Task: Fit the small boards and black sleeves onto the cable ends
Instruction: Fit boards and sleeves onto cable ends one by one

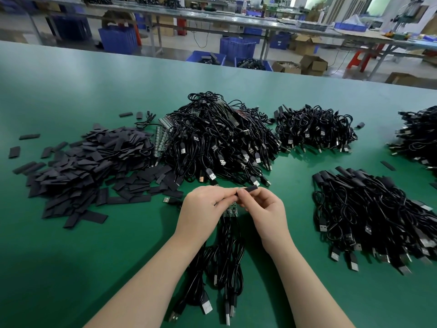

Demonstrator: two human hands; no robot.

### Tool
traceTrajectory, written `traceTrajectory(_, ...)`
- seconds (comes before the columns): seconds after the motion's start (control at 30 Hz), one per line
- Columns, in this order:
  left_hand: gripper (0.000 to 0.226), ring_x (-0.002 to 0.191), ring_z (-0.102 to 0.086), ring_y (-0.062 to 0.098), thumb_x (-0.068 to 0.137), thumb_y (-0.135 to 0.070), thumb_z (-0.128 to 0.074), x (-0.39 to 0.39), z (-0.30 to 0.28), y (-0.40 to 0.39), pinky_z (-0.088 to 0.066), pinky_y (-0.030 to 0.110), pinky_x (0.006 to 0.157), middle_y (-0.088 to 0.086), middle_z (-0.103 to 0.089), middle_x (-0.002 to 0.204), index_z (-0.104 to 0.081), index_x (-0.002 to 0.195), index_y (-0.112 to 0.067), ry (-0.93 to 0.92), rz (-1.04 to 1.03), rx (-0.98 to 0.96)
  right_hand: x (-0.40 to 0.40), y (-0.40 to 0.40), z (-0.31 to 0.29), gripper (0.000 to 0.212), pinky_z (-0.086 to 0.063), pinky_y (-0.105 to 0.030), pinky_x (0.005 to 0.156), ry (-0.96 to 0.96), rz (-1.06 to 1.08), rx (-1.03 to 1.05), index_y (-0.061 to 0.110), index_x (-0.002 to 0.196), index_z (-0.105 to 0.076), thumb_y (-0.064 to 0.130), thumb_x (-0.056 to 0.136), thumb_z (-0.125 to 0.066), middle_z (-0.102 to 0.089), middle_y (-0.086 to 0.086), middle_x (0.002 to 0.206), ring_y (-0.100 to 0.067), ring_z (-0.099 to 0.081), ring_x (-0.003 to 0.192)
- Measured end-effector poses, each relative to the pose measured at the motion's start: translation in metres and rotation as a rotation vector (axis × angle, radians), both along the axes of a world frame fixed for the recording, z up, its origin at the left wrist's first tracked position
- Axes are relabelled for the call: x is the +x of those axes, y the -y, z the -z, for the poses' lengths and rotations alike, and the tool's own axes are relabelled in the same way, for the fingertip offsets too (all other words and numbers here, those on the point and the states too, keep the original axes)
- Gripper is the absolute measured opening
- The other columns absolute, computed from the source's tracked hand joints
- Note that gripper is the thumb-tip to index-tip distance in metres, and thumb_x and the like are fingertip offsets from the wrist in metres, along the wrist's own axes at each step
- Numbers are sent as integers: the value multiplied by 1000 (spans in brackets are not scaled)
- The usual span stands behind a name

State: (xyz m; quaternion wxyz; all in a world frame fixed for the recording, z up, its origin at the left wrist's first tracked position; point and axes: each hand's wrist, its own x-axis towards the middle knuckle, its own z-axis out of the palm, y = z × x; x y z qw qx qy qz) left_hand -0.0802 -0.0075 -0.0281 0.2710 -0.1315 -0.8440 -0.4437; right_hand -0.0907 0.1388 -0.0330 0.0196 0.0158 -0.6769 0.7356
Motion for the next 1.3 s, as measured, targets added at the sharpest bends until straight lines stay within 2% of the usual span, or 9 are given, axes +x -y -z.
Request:
traceTrajectory(0.23, 22, 87, -64, 5, 82, -14, -75, 0, 0, 1, -49, 22, 80, -10, -75, 88, -78, 101, -25, 47, 17, 10, 0, -1, 2, 15, -49, -23, 67, 15, 2, 12, 5, 82, -70, 17, 90, -72, -66, -4, 73, -13, -57, 70)
traceTrajectory(0.47, 19, 84, -63, 6, 81, -22, -71, 0, -2, 0, -48, 20, 76, -10, -75, 85, -78, 99, -24, 8, 8, -19, -2, -5, 3, 9, -48, -20, 66, 4, -68, 31, 12, 86, -72, 18, 92, -70, -65, -3, 78, -11, -56, 72)
traceTrajectory(0.6, 20, 83, -65, 1, 83, -18, -71, -1, 0, -1, -52, 21, 75, -14, -74, 86, -77, 100, -26, 44, 20, 54, -1, -5, 1, 7, -51, -18, 70, 11, -67, -5, 21, 86, -76, 19, 91, -71, -71, 1, 81, -9, -62, 76)
traceTrajectory(0.7, 18, 88, -65, -1, 84, -20, -71, -3, 2, 0, -52, 19, 78, -13, -74, 91, -77, 101, -24, 28, -2, 52, 0, -1, -1, 9, -51, -16, 69, 3, -20, -51, 27, 88, -78, 20, 88, -73, -73, 4, 82, -6, -64, 76)
traceTrajectory(0.87, 20, 91, -65, -3, 84, -17, -76, -5, 5, 4, -52, 15, 80, -13, -73, 94, -77, 103, -22, 41, -40, 50, 2, -2, -3, 16, -52, -22, 73, 22, 84, -180, 33, 101, -78, 26, 89, -70, -77, -3, 93, -10, -68, 82)
traceTrajectory(1.03, 25, 96, -63, -6, 84, -13, -74, -4, 5, 2, -50, 12, 84, -22, -67, 95, -75, 108, -23, 98, 18, 42, 5, 2, -1, 25, -51, -14, 71, -76, 178, -85, 39, 103, -75, 17, 91, -71, -77, 6, 89, -6, -67, 78)
traceTrajectory(1.13, 24, 93, -64, -3, 84, -14, -76, -4, 5, 2, -51, 13, 81, -14, -72, 95, -76, 107, -22, 106, -1, 68, 4, 3, 2, 30, -49, -12, 69, -107, 212, 38, 44, 109, -69, 20, 91, -71, -75, 13, 88, -11, -63, 75)
traceTrajectory(1.2, 23, 93, -65, -1, 83, -14, -76, -4, 4, 1, -50, 11, 81, -8, -74, 95, -76, 105, -20, 88, -9, 73, 4, 3, 3, 31, -47, -12, 68, -118, 208, 71, 44, 112, -67, 21, 92, -71, -75, 9, 85, -12, -60, 74)
traceTrajectory(1.3, 22, 93, -65, 0, 82, -14, -77, -3, 5, 1, -48, 8, 81, -6, -75, 94, -77, 104, -19, 87, -11, 66, 4, 2, 6, 32, -45, -13, 68, -128, 189, 103, 43, 114, -67, 21, 91, -71, -72, -8, 80, -20, -54, 66)
